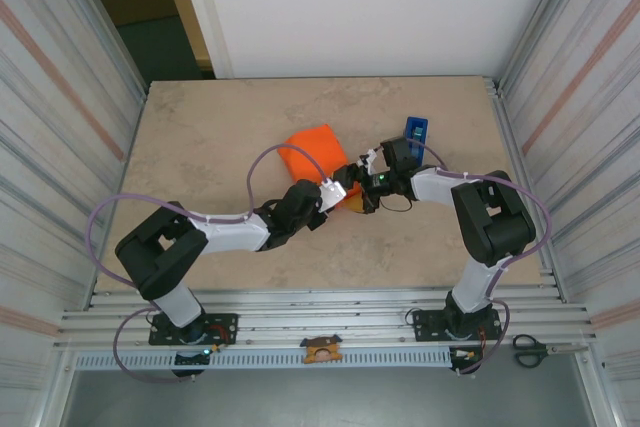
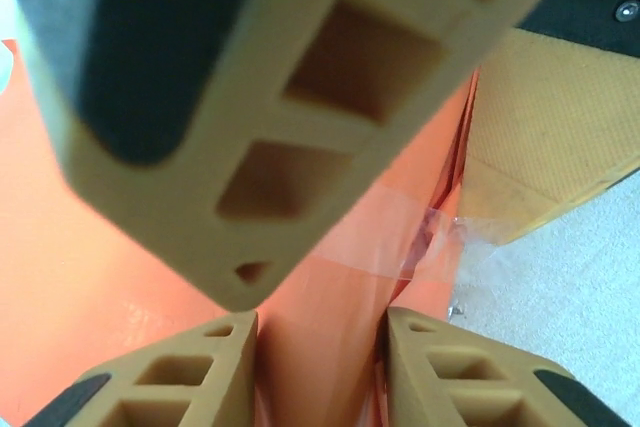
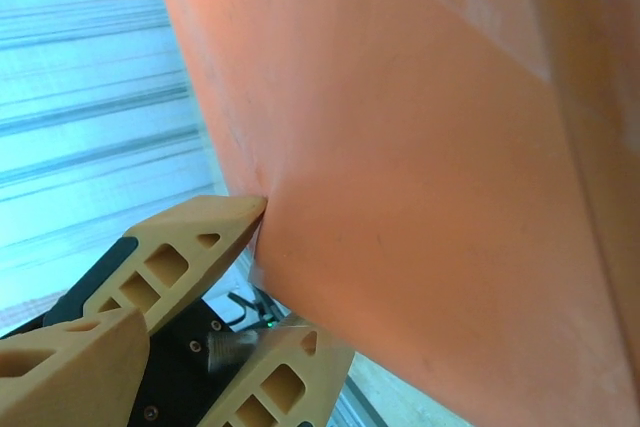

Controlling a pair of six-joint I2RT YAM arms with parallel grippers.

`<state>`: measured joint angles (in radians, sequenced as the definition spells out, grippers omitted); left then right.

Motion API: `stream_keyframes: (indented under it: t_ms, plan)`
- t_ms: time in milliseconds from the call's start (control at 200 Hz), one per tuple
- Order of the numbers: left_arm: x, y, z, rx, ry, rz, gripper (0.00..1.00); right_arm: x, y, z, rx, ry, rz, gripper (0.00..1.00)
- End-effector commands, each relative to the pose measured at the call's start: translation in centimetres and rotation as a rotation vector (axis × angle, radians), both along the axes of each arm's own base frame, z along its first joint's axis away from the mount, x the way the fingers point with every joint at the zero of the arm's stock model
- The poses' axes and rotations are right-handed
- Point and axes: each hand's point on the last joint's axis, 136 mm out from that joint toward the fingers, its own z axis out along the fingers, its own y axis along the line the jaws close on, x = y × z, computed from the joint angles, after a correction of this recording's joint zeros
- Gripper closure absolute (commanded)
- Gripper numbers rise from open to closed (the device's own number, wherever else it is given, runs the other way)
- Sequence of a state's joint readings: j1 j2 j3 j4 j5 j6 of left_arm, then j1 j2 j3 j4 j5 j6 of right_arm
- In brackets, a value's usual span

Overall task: Wrap the gift box in paper
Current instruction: Stick the wrapping paper to the gift box.

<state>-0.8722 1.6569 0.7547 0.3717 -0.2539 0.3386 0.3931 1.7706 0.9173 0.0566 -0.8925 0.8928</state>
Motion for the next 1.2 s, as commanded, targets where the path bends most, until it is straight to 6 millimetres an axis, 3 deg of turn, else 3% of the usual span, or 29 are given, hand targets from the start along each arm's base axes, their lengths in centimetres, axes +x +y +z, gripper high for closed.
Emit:
stream_keyframes:
  t_ms: [0,261,426,596,727,817,997,1192]
  plan:
    - [-3.2,3.6,-7.2,0.188,0.215,0.016,0.66,0.1,0.4,1.4,0.015,-0.026,0.003,0.09]
    - [-3.2,3.6,-7.3,0.188,0.217,0.016,0.66,0.2,0.6,1.9,0.045,-0.03,0.005,0.05]
    - [-3.2,3.7,-7.3,0.188,0.217,0.018,0.66,-1.5,-0.1,2.0,0.037,-0.02,0.019,0.09]
    - [-3.2,3.7,-7.2,0.186,0.214,0.02,0.66,-5.0,-1.7,2.8,0.002,-0.02,0.074,0.22]
    - [-3.2,3.7,-7.2,0.187,0.214,0.02,0.66,-5.9,-2.8,3.9,-0.008,-0.03,0.081,0.4]
    - [-3.2,3.8,-7.2,0.186,0.214,0.023,0.66,-5.7,-3.3,4.4,-0.017,-0.04,0.078,0.47]
    - [-3.3,3.8,-7.3,0.186,0.217,0.021,0.66,-4.7,-3.3,3.4,-0.075,-0.047,0.052,0.87]
    - [-3.3,3.7,-7.3,0.188,0.218,0.018,0.66,-2.0,-1.6,2.3,-0.068,-0.055,-0.012,0.97]
